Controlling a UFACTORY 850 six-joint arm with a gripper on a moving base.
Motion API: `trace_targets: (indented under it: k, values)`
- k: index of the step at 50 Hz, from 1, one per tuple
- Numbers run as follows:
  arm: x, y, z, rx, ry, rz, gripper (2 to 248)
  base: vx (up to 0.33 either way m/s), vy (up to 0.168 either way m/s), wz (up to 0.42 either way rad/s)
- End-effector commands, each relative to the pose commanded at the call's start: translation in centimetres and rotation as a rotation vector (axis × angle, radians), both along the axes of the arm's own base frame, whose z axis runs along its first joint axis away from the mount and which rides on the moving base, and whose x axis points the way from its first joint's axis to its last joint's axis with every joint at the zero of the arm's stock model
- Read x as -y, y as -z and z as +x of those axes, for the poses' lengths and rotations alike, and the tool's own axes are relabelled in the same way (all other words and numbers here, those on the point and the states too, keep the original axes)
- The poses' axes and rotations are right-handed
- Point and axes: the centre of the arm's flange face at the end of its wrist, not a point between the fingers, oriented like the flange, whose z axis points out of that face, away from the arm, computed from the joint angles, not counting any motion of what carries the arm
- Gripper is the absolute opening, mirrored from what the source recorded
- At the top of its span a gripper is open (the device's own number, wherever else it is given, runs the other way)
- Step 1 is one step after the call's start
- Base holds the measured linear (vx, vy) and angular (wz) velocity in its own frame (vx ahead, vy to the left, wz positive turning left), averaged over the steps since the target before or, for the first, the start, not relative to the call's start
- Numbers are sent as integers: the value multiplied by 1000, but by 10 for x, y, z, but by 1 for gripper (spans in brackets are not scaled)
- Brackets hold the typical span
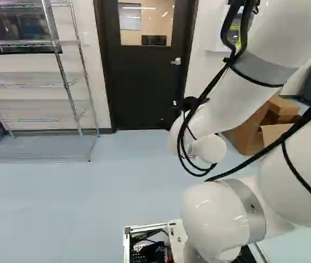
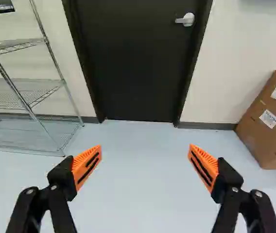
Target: Open the door and move inside
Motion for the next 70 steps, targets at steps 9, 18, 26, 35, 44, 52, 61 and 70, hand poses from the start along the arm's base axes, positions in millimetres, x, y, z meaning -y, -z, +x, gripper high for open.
trace_targets:
  k: [9,18,26,35,44,52,61,70]
  values:
    - [0,0,0,0,0,0,247,2,4,20]
    - [0,0,0,0,0,0,247,33,2,-6]
    - [0,0,0,0,0,0,247,51,3,-4]
    - [0,0,0,0,0,0,247,79,2,-8]
    - [0,0,0,0,0,0,247,106,2,-9]
    - [0,0,0,0,0,0,247,130,0,-13]
    - [0,0,0,0,0,0,247,135,3,-13]
    - [0,0,0,0,0,0,247,137,3,-9]
